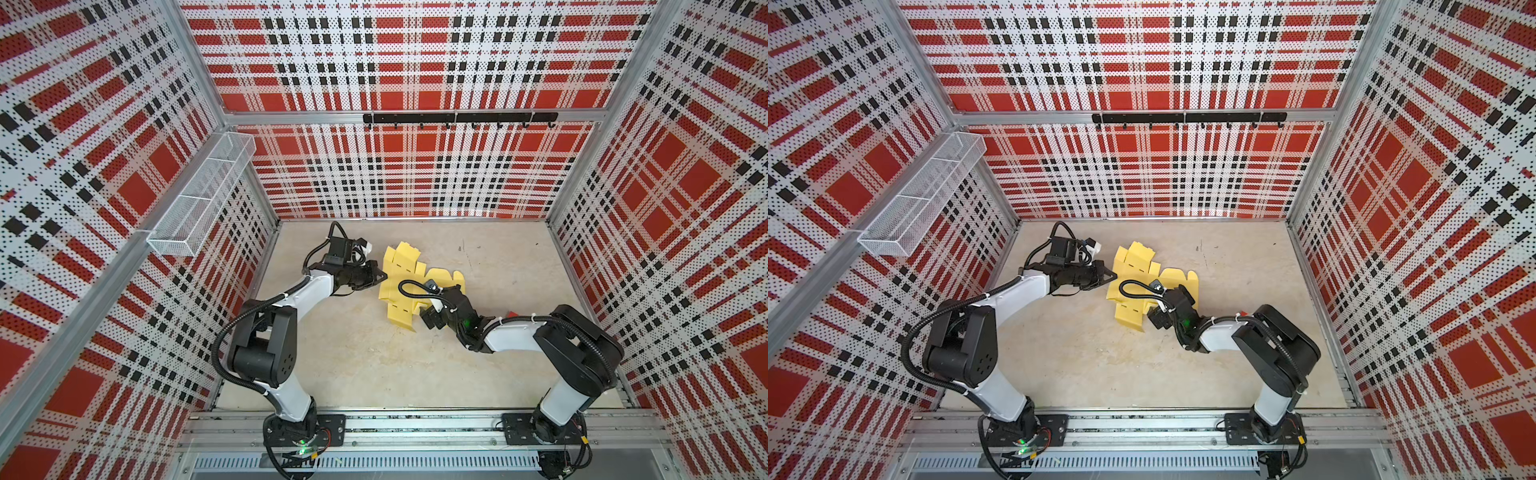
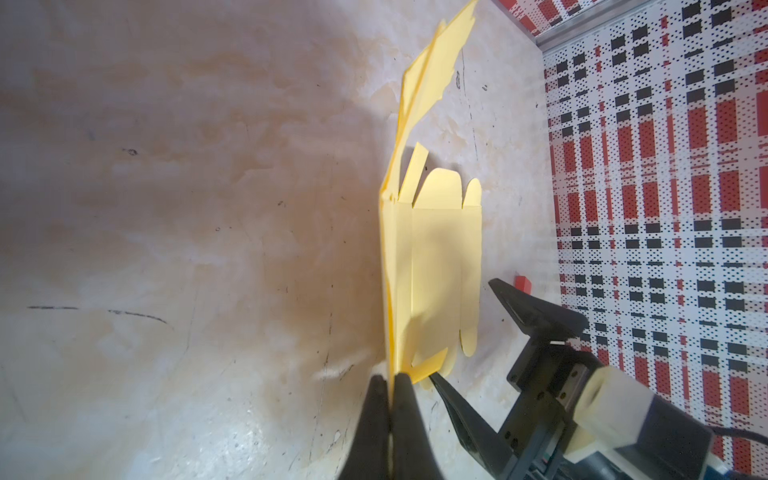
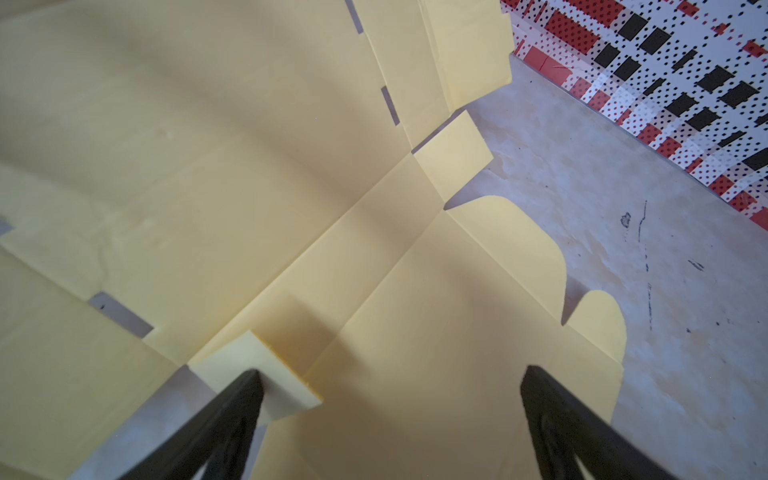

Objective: Fold the paper box

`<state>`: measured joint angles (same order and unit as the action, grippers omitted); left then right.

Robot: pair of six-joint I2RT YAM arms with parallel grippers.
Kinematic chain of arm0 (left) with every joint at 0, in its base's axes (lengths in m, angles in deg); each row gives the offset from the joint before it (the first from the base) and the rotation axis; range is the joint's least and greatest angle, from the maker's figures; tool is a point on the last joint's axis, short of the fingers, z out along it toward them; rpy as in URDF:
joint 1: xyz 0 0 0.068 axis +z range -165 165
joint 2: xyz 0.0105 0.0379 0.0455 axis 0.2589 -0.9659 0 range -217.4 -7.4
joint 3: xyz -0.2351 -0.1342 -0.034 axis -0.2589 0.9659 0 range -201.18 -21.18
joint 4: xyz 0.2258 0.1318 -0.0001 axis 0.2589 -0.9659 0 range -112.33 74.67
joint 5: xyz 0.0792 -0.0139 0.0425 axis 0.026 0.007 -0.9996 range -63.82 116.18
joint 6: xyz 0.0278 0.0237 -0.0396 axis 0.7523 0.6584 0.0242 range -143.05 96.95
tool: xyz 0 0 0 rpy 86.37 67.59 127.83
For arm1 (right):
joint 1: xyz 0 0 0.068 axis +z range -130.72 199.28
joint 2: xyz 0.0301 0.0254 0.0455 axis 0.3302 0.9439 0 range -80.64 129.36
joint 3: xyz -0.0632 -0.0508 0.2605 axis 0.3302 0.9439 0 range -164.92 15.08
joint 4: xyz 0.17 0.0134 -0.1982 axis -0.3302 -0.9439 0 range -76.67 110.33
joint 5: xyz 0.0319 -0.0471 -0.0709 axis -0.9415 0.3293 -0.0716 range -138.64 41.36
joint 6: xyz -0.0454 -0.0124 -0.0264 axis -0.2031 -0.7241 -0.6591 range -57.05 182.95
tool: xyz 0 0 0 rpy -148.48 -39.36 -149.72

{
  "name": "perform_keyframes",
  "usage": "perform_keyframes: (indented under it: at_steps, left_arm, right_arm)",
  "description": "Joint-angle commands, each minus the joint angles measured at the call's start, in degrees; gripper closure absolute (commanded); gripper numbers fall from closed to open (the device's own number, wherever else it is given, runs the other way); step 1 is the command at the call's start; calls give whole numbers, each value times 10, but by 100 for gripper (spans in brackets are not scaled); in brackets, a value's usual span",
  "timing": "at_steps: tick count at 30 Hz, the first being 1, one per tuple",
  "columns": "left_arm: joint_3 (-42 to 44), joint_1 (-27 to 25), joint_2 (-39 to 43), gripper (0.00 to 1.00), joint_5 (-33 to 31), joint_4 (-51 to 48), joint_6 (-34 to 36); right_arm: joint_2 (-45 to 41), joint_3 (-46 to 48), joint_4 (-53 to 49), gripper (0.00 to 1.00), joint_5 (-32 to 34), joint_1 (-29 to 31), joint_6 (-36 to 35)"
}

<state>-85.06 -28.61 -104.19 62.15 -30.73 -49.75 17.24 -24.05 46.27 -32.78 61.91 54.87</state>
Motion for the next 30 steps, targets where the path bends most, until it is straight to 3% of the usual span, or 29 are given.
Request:
perform_keyframes:
  at_steps: [1,17,24,30]
  left_arm:
    - [6,-5,10,100,12,11,4]
    - [-8,-14,1,100,-14,-14,25]
    - [-63,-25,17,100,-132,-103,131]
    - [-130,-55,11,100,-234,-170,249]
  right_arm:
    - [18,-16,18,1,-1,-5,5]
    - [43,-40,2,2,-10,-9,23]
    - [-61,-4,-32,2,-42,-9,50]
    - [-152,-4,-92,3,-50,-18,125]
